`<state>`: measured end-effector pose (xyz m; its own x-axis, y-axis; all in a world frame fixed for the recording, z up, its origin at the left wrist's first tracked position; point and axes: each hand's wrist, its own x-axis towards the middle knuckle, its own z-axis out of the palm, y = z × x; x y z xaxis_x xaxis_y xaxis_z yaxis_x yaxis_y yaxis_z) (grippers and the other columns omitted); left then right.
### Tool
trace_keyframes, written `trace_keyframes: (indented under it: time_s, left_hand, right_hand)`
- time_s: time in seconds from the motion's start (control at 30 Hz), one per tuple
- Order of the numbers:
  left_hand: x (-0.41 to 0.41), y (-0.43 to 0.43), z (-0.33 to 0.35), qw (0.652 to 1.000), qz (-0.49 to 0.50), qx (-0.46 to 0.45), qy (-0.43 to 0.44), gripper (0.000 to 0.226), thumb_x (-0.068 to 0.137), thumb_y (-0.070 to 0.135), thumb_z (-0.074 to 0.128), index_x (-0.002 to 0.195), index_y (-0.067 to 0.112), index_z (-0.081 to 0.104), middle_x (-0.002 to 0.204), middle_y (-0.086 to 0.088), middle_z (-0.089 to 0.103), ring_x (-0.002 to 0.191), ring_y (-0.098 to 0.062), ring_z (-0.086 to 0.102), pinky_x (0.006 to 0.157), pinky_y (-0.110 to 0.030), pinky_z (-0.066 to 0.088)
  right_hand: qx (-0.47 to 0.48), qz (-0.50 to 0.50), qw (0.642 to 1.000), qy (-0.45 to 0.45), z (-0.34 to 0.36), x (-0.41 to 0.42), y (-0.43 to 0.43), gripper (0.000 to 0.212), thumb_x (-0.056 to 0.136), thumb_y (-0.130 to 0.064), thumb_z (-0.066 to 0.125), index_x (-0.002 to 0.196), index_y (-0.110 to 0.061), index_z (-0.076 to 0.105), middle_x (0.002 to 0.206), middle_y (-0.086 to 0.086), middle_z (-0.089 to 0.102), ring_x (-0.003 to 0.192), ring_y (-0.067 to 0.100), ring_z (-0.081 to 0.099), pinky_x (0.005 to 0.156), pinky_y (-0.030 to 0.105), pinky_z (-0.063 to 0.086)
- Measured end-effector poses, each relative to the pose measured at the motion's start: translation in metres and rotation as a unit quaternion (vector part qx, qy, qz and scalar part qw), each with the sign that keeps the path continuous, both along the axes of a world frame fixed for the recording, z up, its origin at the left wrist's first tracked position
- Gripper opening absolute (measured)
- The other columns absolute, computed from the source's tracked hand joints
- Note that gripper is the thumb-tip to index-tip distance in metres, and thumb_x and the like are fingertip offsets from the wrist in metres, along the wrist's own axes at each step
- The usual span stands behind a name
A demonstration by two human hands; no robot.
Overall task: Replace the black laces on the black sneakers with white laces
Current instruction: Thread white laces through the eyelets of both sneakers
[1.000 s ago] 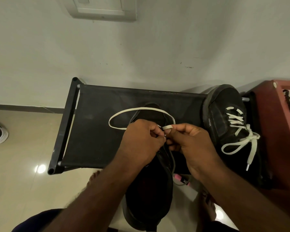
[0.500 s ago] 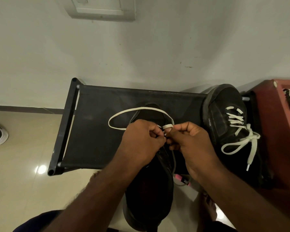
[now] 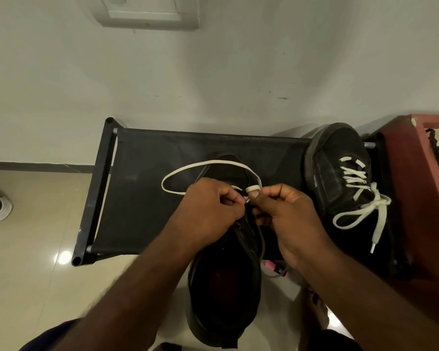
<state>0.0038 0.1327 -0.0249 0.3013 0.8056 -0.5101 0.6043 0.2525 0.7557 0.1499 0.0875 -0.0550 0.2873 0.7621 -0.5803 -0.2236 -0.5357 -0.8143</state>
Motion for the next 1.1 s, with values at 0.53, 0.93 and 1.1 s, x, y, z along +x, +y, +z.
trace_keyframes:
  time_s: [0.53,0.93,1.1]
  left_hand:
    - [0.0006,0.0001,-0.0014,1.0,0.008,-0.007,-0.007,0.01,0.085,0.015,0.073,0.082,0.024,0.075,0.073,0.007,0.071,0.066,0.0,0.066,0.06,-0.014,0.05]
    - [0.0033,-0.0028,-0.0051,0.999,0.011,0.043,0.004,0.002,0.084,0.021,0.074,0.084,0.023,0.076,0.071,0.006,0.071,0.064,-0.003,0.064,0.06,-0.013,0.05]
    - [0.0052,-0.0022,-0.005,0.999,-0.005,0.052,0.014,0.005,0.085,0.023,0.073,0.088,0.026,0.077,0.071,0.006,0.068,0.058,0.001,0.057,0.054,-0.009,0.043]
  right_hand:
    - [0.034,0.018,0.998,-0.056,-0.0008,-0.0023,0.0003,0.005,0.089,-0.015,0.073,0.088,-0.011,0.07,0.076,0.009,0.073,0.068,0.014,0.066,0.063,0.026,0.054]
    - [0.043,0.065,0.994,-0.081,0.005,0.0002,0.005,0.004,0.092,-0.01,0.069,0.092,-0.01,0.073,0.069,-0.002,0.072,0.059,-0.001,0.063,0.054,0.011,0.046]
    - [0.031,0.081,0.993,-0.08,0.0054,0.0006,0.0043,0.008,0.093,-0.01,0.067,0.097,-0.013,0.073,0.081,0.006,0.074,0.066,0.005,0.065,0.057,0.014,0.049]
